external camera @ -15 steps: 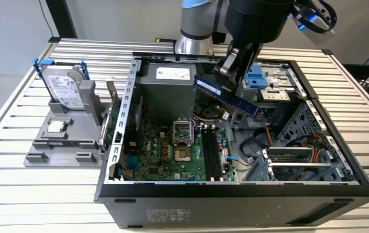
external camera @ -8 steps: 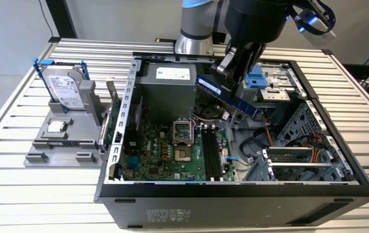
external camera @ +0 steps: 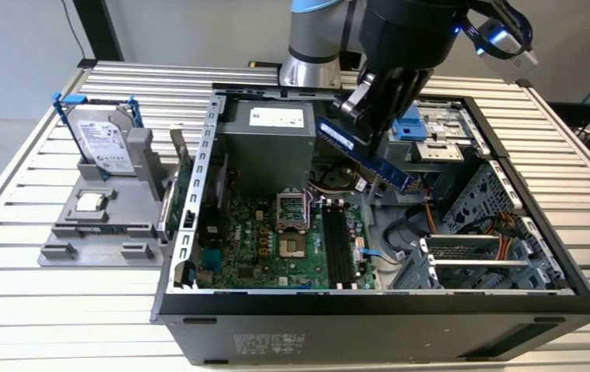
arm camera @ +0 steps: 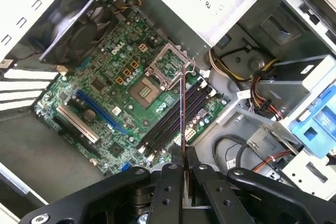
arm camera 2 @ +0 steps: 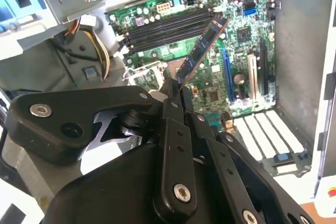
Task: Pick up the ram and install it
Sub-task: 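Pick up the ram and move it above insertion slot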
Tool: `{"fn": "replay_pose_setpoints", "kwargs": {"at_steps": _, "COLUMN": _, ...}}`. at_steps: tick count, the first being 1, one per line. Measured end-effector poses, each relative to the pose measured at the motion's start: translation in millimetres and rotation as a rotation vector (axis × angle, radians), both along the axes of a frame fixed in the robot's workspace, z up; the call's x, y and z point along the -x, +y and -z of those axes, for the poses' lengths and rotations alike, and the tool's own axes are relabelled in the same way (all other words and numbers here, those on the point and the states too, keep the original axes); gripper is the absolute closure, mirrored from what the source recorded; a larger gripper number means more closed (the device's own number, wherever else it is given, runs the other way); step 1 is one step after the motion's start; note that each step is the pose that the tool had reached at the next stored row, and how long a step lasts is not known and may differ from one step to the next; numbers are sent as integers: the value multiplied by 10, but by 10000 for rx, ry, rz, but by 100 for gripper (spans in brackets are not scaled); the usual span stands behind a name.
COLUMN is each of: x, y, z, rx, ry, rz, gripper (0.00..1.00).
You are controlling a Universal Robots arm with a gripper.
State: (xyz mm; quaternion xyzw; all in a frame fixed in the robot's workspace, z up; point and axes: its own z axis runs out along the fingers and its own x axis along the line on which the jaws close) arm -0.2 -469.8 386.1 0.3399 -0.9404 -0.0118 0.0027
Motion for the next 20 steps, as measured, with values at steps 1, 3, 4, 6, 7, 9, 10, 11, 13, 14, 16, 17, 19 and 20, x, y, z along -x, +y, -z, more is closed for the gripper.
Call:
{"fn": "replay_pose_setpoints", "kwargs": {"at_steps": 1, "x": 0, "y": 0, "z": 0, "rx": 0, "ry": 0, "rz": 146, "gripper": 100}}
{"fn": "replay_pose_setpoints", "kwargs": {"at_steps": 3, "x": 0, "y": 0, "z": 1, "rx": 0, "ry": 0, "rz": 358, "gripper": 100}}
{"fn": "replay_pose_setpoints", "kwargs": {"at_steps": 4, "x": 0, "y": 0, "z": 1, "rx": 0, "ry": 0, "rz": 469, "gripper": 100}}
{"fn": "replay_pose_setpoints", "kwargs": {"at_steps": 6, "x": -1, "y": 0, "z": 0, "rx": 1, "ry": 0, "rz": 756, "gripper": 100}}
{"fn": "replay_pose_setpoints", "kwargs": {"at_steps": 7, "x": -1, "y": 0, "z": 1, "rx": 0, "ry": 0, "rz": 892, "gripper": 100}}
{"fn": "replay_pose_setpoints", "kwargs": {"at_steps": 9, "x": -1, "y": -1, "z": 1, "rx": 0, "ry": 0, "rz": 1162, "gripper": 100}}
{"fn": "replay_pose_setpoints", "kwargs": {"at_steps": 10, "x": -1, "y": -1, "z": 1, "rx": 0, "ry": 0, "rz": 1302, "gripper": 100}}
{"fn": "replay_pose_setpoints", "kwargs": {"at_steps": 11, "x": -1, "y": -1, "z": 1, "rx": 0, "ry": 0, "rz": 1447, "gripper": 100}}
{"fn": "replay_pose_setpoints", "kwargs": {"at_steps": 13, "x": -1, "y": -1, "z": 1, "rx": 0, "ry": 0, "rz": 1768, "gripper": 100}}
{"fn": "replay_pose_setpoints", "kwargs": {"at_steps": 14, "x": -1, "y": -1, "z": 2, "rx": 0, "ry": 0, "rz": 1932, "gripper": 100}}
{"fn": "replay_pose_setpoints", "kwargs": {"at_steps": 16, "x": -1, "y": -1, "z": 2, "rx": 0, "ry": 0, "rz": 2246, "gripper": 100}}
{"fn": "replay_pose_setpoints", "kwargs": {"at_steps": 17, "x": -1, "y": -1, "z": 3, "rx": 0, "ry": 0, "rz": 2404, "gripper": 100}}
{"fn": "replay_pose_setpoints", "kwargs": {"at_steps": 19, "x": -1, "y": -1, "z": 3, "rx": 1, "ry": 0, "rz": 2706, "gripper": 100}}
{"fn": "replay_pose_setpoints", "kwargs": {"at_steps": 20, "x": 0, "y": -1, "z": 4, "rx": 2, "ry": 0, "rz": 2853, "gripper": 100}}
